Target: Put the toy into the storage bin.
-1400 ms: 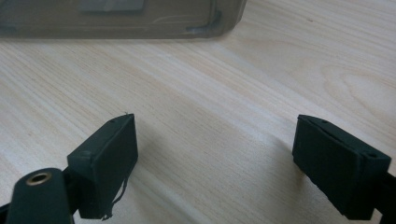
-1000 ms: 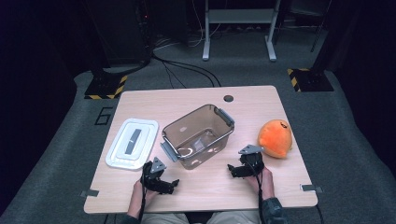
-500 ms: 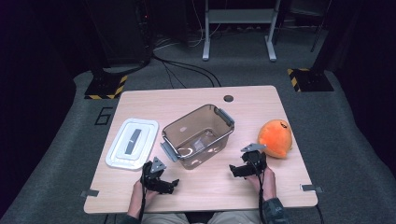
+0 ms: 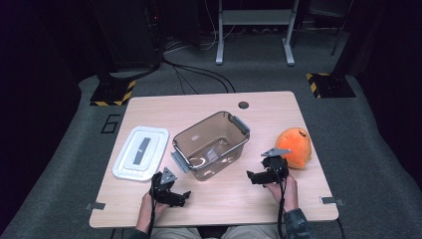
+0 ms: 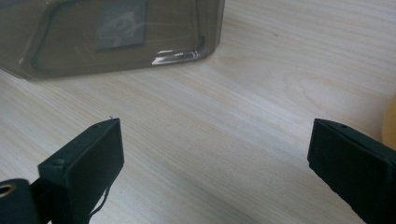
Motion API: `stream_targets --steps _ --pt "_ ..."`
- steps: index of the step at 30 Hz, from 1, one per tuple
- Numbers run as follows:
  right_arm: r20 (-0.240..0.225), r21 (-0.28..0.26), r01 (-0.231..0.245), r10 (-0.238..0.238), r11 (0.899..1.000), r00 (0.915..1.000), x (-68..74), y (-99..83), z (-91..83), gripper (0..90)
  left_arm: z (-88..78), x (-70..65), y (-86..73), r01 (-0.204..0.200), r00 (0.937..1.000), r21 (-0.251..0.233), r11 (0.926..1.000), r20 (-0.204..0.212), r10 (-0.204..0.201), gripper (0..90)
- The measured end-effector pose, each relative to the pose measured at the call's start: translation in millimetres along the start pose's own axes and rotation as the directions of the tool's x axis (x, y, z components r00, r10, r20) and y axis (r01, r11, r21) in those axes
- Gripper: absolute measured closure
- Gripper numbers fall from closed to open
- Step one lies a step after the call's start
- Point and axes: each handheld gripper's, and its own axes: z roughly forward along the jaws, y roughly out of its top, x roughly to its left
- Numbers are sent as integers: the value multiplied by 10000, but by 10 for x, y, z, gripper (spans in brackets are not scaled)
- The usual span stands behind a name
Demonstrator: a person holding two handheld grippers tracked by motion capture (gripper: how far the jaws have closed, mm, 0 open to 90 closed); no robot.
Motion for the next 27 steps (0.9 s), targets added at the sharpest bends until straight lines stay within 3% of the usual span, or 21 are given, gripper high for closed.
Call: stream_targets --steps 1,27 --pt "8 -73 269 -269 9996 9996 -19 11 -14 29 0 1 0 -13 10000 -1 10000 1 13 1" --pt "52 -610 186 -183 9980 9998 -128 385 -381 31 0 1 0 -11 10000 3 10000 1 11 1"
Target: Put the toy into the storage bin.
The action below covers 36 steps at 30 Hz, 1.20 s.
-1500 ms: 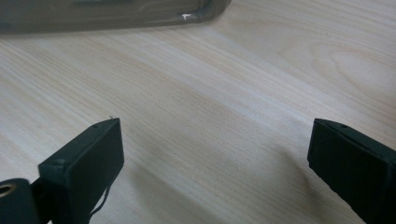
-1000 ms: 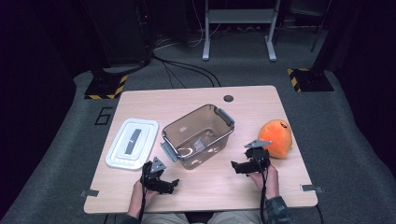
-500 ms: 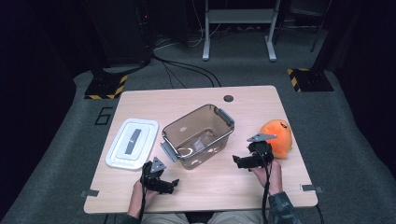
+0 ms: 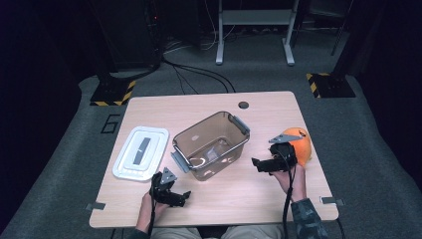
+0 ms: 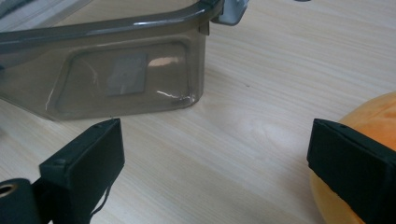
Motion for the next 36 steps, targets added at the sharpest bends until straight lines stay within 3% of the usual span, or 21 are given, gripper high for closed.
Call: stream_targets --steps 17,28,36 --pt "376 -344 -276 289 9990 9989 -193 186 -203 27 0 0 0 4 10000 1 10000 1 -4 0" --pt "882 -458 -770 808 9960 9928 -454 304 -301 28 0 0 0 8 10000 -1 10000 -2 -8 0" --pt "1249 -279 -1372 1396 9902 9823 -697 327 -302 30 0 0 0 6 10000 1 10000 -4 -6 0"
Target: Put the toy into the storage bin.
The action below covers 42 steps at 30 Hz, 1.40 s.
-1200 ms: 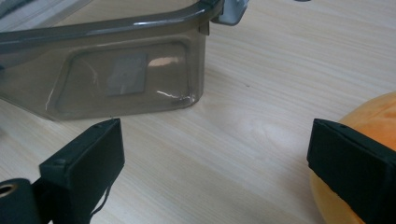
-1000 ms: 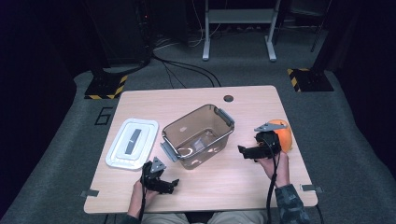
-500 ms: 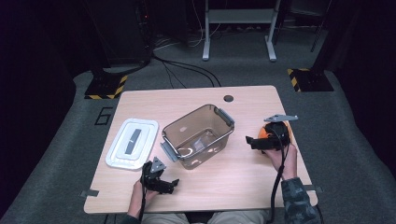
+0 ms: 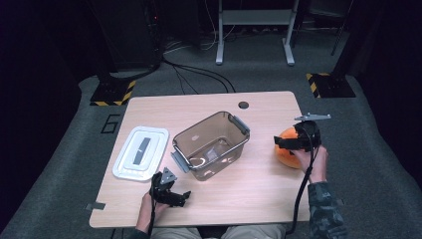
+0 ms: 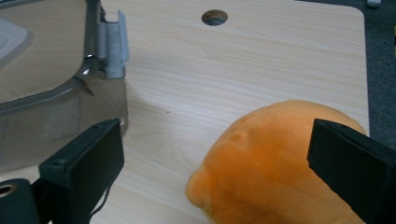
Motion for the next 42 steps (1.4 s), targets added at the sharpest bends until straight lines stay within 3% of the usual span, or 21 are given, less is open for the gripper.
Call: stream_targets --steps 17,18,26,30,32,33,35,36,40,42 --pt "616 526 -1184 1151 9916 9914 -357 3 112 26 0 0 0 13 10000 -1 10000 0 -13 1" --pt "657 631 -1514 1473 9865 9869 -394 -7 138 26 1 0 0 16 10000 -5 10000 -7 -16 1" --pt "967 982 -2180 2087 9710 9732 -502 -69 224 51 0 0 0 17 10000 -1 10000 0 -17 1" --pt "1231 1263 -2731 2581 9537 9582 -541 -143 263 70 0 1 0 13 10000 0 10000 -10 -13 1" --pt "1181 1220 -2766 2628 9532 9576 -562 -171 276 76 0 0 0 13 10000 1 10000 -13 -13 1" --pt "1171 1376 -3087 2940 9412 9486 -567 -220 306 94 0 1 0 14 10000 1 10000 -10 -14 1" --pt "1137 1388 -3098 2956 9406 9485 -576 -236 322 100 0 1 0 12 10000 1 10000 -13 -12 1" --pt "1043 1369 -3277 3154 9348 9432 -596 -270 352 140 0 0 0 13 10000 1 10000 -13 -13 1" --pt "917 1264 -3384 3287 9325 9400 -612 -284 377 196 0 2 0 16 10000 -1 10000 -27 -16 1" --pt "910 1330 -3487 3389 9277 9364 -610 -292 395 311 -4 5 2 28 10000 67 10000 -34 -28 1"
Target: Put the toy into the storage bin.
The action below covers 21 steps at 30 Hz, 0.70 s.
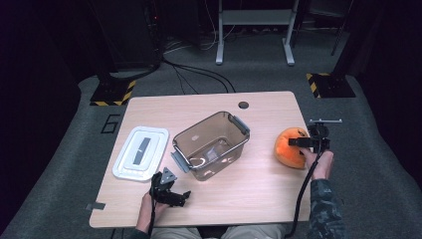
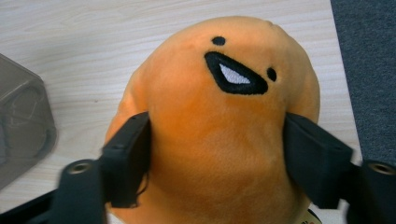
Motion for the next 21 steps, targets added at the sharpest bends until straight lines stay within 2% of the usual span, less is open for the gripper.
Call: stream_targets --steps 1,2,3,4,9,12,14,15,16,17,18,19,20,21 --pt "-17 27 -18 18 10000 10000 -1 -2 5 350 -3 4 0 -49 10000 46 10000 2 49 1" --pt "-17 27 -18 18 10000 10000 -1 -2 5 350 -3 4 0 -49 10000 46 10000 2 49 1" --pt "22 -56 86 -86 9999 10000 8 -4 13 422 -5 3 2 -49 10000 75 10000 -14 49 1" --pt "28 -15 58 -58 10000 10000 20 -3 6 445 -7 4 3 -51 10000 99 9999 -23 51 1" --pt "150 -291 690 -686 9972 9975 81 19 -28 544 -7 4 3 -51 10000 98 9999 -24 51 1" --pt "195 -371 1275 -1269 9911 9917 148 31 -60 562 -7 4 3 -46 10000 97 9999 -25 46 1" --pt "39 -408 1767 -1767 9834 9843 202 37 -71 564 -7 4 3 -50 10000 100 9999 -23 50 1" --pt "-70 -427 2197 -2202 9746 9754 248 43 -76 564 -7 3 3 -46 10000 100 9999 -25 46 1" --pt "-70 -427 2197 -2202 9746 9754 248 43 -76 564 -7 3 3 -46 10000 100 9999 -25 46 1" --pt "-36 -176 2614 -2615 9651 9652 334 54 -76 564 -7 4 3 -48 10000 101 9999 -23 48 1" --pt "-59 -117 2877 -2877 9577 9577 362 60 -71 564 -7 4 3 -46 10000 101 9999 -23 46 1" --pt "-115 -2 3047 -3047 9524 9524 404 66 -68 563 -7 4 3 -49 10000 104 9999 -26 49 1" --pt "-115 -2 3047 -3047 9524 9524 404 66 -68 563 -7 4 3 -49 10000 104 9999 -26 49 1" --pt "-378 122 3408 -3402 9400 9396 481 74 -52 556 -7 4 3 -47 10000 102 9999 -23 47 1"
